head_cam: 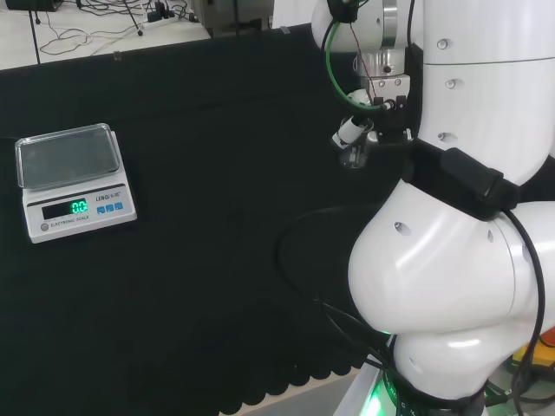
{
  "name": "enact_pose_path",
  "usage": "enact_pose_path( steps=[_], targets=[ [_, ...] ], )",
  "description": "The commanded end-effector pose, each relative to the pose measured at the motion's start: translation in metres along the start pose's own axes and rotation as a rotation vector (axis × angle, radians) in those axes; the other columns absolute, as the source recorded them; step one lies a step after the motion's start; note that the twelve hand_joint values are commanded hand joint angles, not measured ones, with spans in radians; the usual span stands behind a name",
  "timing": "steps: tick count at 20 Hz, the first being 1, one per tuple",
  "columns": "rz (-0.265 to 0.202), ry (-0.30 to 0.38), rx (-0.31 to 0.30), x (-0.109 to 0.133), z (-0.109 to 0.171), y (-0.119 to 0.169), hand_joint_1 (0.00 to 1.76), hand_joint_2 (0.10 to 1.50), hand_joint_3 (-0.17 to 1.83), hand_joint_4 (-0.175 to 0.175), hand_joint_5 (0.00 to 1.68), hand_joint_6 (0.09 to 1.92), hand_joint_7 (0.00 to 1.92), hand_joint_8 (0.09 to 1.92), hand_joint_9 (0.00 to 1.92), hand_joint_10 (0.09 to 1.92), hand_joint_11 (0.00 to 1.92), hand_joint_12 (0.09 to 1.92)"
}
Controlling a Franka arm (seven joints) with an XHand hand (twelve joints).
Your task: Pick up the beaker.
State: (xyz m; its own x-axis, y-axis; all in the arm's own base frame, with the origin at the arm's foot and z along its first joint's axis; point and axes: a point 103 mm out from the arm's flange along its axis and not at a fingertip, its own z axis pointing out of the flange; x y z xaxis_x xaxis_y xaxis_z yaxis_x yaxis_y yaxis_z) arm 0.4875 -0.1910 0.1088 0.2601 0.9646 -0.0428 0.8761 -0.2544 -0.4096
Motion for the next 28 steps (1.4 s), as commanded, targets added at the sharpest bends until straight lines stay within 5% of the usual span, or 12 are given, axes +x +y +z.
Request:
enact_pose_path(
  steps=[1,6,10,14,18,20,24,26,28],
  targets=[
    [0.010,-0.006,0.014,-0.002,0.005,0.002,0.69,0.72,0.18,0.038,0.12,0.09,0.04,0.72,0.09,0.89,0.00,1.25],
    [0.023,-0.007,0.011,0.009,0.010,0.008,0.81,0.73,0.23,0.041,0.24,0.09,0.09,0.74,0.20,0.89,0.04,1.48],
    [0.021,-0.002,0.001,0.006,0.011,0.008,1.00,0.62,0.59,0.036,0.42,0.11,0.19,0.77,0.54,0.78,0.46,1.39],
    [0.029,0.001,-0.026,-0.003,0.010,0.005,1.14,0.58,0.85,0.021,0.39,1.02,0.37,0.88,0.81,0.75,0.82,1.21],
    [0.022,0.025,-0.021,-0.003,0.010,0.008,1.22,0.66,0.91,-0.068,0.48,1.40,0.49,1.22,0.91,1.03,1.15,0.97],
    [0.021,0.031,-0.027,-0.005,0.010,0.008,1.13,0.90,0.64,-0.141,0.64,1.46,0.52,1.38,0.92,1.14,1.21,0.90],
    [0.023,0.039,-0.035,-0.004,0.010,0.010,1.09,1.05,0.41,-0.174,0.72,1.45,0.59,1.50,0.96,1.22,1.23,0.84],
    [0.025,0.036,-0.039,0.007,0.013,0.015,1.11,1.08,0.38,-0.044,0.71,1.47,0.68,1.51,0.96,1.23,1.23,0.83],
    [0.024,0.040,-0.041,0.007,0.012,0.015,1.13,1.09,0.37,0.009,0.70,1.47,0.71,1.52,0.97,1.24,1.23,0.83]
  ],
)
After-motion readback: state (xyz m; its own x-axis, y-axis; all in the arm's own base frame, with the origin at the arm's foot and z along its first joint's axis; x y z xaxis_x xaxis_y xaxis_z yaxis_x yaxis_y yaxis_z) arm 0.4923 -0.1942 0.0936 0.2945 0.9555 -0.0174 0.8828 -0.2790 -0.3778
